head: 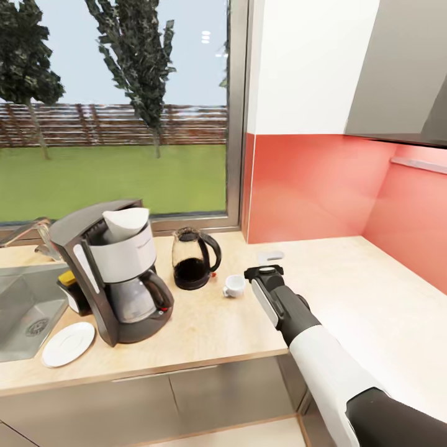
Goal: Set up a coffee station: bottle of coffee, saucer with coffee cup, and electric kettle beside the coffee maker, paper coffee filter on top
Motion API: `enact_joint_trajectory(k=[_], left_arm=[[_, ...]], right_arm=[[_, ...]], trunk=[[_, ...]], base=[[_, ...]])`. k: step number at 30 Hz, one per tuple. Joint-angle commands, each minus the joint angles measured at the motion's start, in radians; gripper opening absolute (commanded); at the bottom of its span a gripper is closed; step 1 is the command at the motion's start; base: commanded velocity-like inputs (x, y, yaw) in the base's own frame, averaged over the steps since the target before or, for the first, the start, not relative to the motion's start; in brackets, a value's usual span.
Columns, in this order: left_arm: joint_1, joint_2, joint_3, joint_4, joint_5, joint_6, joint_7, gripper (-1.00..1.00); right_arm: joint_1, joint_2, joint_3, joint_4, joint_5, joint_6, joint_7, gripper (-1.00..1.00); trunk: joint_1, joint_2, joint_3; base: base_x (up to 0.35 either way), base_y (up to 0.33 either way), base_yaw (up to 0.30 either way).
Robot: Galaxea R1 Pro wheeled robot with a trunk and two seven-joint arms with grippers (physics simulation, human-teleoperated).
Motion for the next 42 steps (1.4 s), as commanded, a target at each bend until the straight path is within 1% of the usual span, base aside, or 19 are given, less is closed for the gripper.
enact_joint_trajectory(k=[1,8,19,26,30,36,42], left_arm=[[0.000,0.000,0.006,0.000,-0.003,-0.001,0.002,1.00],[0.012,-0.002,0.007,0.002,-0.003,0.000,0.001,1.00],[0.013,-0.002,0.007,0.003,-0.003,-0.001,0.002,1.00],[0.013,0.000,0.008,0.003,-0.003,-0.001,0.001,1.00],[0.013,-0.001,0.007,0.003,-0.003,-0.001,0.001,1.00],[0.013,-0.003,0.007,0.003,-0.003,-0.001,0.001,1.00],[0.013,-0.004,0.007,0.003,-0.003,0.000,0.003,1.00]], right_arm=[[-0.001,0.000,0.004,0.000,-0.010,0.003,-0.010,1.00],[-0.001,0.000,0.006,0.005,-0.011,0.003,-0.009,1.00],[-0.001,0.000,0.006,0.077,-0.013,0.002,-0.008,1.00],[-0.001,0.001,0.007,0.089,-0.013,0.002,-0.007,1.00],[-0.001,0.001,0.007,0.112,-0.013,0.001,-0.007,1.00],[-0.001,0.001,0.007,0.121,-0.012,0.001,-0.008,1.00],[0.000,0.001,0.007,0.137,-0.013,0.001,-0.008,1.00]], trunk=[[0.001,-0.002,-0.002],[0.001,-0.002,-0.002],[0.001,-0.002,-0.002],[0.001,-0.002,-0.002],[0.001,-0.002,-0.002],[0.001,-0.002,-0.002],[0.001,-0.002,-0.002]], base=[[0.295,-0.013,0.000],[0.086,-0.003,0.000],[0.071,0.055,0.000],[0.002,0.002,0.000],[0.086,0.174,0.000],[0.015,0.019,0.000],[0.215,0.001,0.000]])
